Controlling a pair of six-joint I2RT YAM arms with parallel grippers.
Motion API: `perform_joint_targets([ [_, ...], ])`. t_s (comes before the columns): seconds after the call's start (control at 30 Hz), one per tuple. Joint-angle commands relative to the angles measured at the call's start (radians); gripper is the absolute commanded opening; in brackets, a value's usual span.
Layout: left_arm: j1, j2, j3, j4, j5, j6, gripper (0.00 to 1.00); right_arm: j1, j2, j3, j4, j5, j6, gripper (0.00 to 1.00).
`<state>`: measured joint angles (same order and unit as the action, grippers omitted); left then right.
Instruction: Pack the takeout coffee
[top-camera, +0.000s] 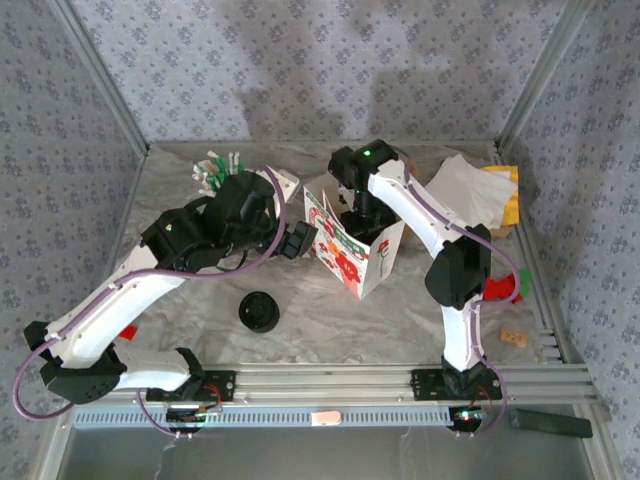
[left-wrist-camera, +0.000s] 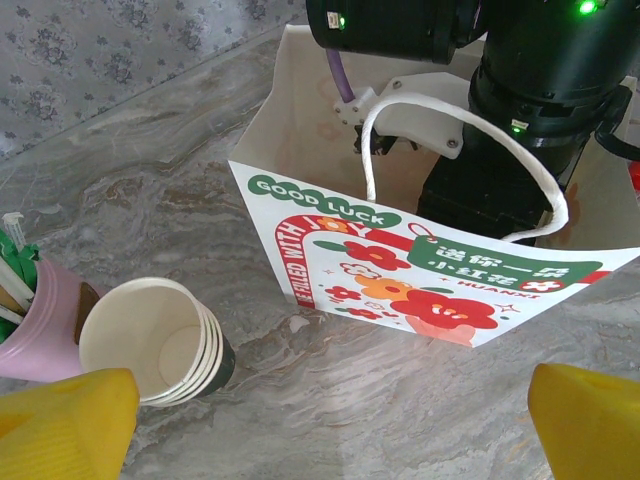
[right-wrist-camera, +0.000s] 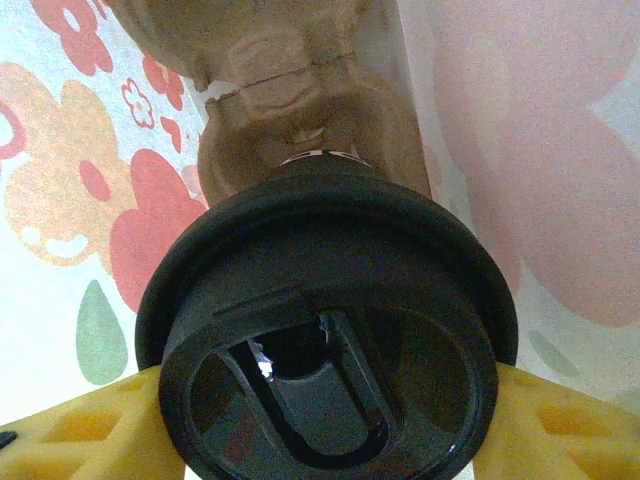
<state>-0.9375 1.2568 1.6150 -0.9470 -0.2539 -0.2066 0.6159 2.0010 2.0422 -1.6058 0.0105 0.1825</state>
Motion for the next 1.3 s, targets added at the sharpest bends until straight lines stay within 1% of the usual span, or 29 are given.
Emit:
perform_joint_targets([
  [0.0,0.005,-0.009,0.032,-0.022,-0.002,0.014,1.00,0.004,-0.005,-0.012,-0.104,-0.014,-0.011,0.55],
  [0.83,0.005,0.022,0.072,-0.042,0.006,0.020,1.00,-0.005,-0.013,-0.083,-0.019,-0.015,-0.013,0.55],
  [1.27,0.004,0.036,0.085,-0.045,0.014,0.020,1.00,-0.013,-0.018,-0.089,-0.014,-0.013,-0.017,0.55],
])
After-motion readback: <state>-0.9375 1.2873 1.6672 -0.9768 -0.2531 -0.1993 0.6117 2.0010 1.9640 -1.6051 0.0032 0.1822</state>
